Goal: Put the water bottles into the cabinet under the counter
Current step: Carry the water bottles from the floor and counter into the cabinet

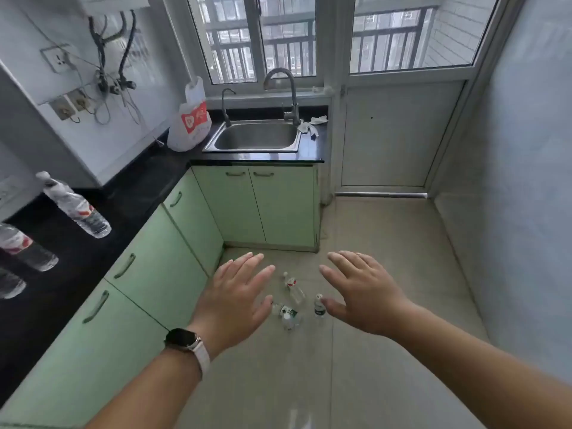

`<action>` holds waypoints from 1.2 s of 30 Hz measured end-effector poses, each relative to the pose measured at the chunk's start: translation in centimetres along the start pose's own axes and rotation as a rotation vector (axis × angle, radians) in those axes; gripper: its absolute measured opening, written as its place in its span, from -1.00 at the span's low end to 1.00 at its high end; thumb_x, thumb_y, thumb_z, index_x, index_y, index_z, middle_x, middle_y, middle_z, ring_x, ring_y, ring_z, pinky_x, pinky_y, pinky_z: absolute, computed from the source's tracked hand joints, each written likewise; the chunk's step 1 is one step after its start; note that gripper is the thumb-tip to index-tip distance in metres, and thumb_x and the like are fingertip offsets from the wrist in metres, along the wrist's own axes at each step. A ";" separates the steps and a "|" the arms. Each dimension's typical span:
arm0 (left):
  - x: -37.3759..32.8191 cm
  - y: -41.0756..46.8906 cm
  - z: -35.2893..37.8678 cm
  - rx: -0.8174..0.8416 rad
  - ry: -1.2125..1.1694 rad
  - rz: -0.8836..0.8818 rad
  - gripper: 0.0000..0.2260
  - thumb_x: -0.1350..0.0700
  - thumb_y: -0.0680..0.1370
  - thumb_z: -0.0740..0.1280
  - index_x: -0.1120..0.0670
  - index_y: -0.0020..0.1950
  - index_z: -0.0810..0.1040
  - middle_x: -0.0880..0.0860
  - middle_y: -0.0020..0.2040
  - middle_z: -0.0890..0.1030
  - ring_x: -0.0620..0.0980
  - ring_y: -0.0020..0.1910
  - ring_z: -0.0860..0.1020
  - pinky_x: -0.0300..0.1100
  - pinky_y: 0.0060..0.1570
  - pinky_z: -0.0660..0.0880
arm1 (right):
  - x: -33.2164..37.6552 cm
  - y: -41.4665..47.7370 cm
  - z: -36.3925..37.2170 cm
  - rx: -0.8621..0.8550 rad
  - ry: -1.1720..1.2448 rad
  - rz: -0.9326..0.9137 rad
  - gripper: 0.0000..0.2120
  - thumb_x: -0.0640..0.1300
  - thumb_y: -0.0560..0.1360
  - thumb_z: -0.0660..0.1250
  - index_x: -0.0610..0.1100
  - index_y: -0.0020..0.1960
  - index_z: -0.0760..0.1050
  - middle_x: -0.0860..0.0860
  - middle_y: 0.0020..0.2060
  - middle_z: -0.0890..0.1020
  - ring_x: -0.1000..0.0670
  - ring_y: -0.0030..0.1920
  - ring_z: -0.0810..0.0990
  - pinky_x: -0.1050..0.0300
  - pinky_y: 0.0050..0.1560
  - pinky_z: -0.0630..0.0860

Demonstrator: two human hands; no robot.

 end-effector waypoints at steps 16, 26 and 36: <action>2.4 5.6 13.4 0.125 -0.103 -0.103 -0.57 -0.08 0.47 0.23 0.05 0.23 0.64 0.13 0.27 0.61 0.11 0.31 0.45 0.04 0.30 0.26 | -6.3 5.7 12.8 0.214 0.084 -0.040 -0.45 0.22 0.42 0.20 -0.10 0.23 0.57 -0.16 0.20 0.59 -0.22 0.20 0.56 -0.09 0.17 0.52; 9.3 9.9 23.9 0.184 -0.280 -0.169 -0.59 -0.07 0.43 0.24 0.06 0.18 0.65 0.13 0.22 0.63 0.10 0.29 0.43 0.04 0.28 0.27 | -8.9 13.1 21.9 0.397 0.096 -0.019 -0.46 0.22 0.44 0.19 -0.09 0.25 0.56 -0.12 0.18 0.60 -0.17 0.18 0.57 -0.01 0.13 0.53; 12.2 11.1 33.8 0.329 -0.329 -0.326 -0.57 -0.08 0.44 0.21 0.06 0.21 0.63 0.14 0.22 0.62 0.11 0.28 0.48 0.06 0.28 0.31 | -11.1 17.1 31.8 0.541 0.191 -0.029 -0.46 0.18 0.44 0.20 -0.12 0.28 0.53 -0.14 0.22 0.58 -0.18 0.22 0.55 -0.03 0.14 0.52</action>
Point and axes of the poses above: each hand's wrist, its own y-axis towards the middle knuckle, its own z-axis out of the palm, x = y × z, the point moved 7 cm from there along y, towards the middle knuckle
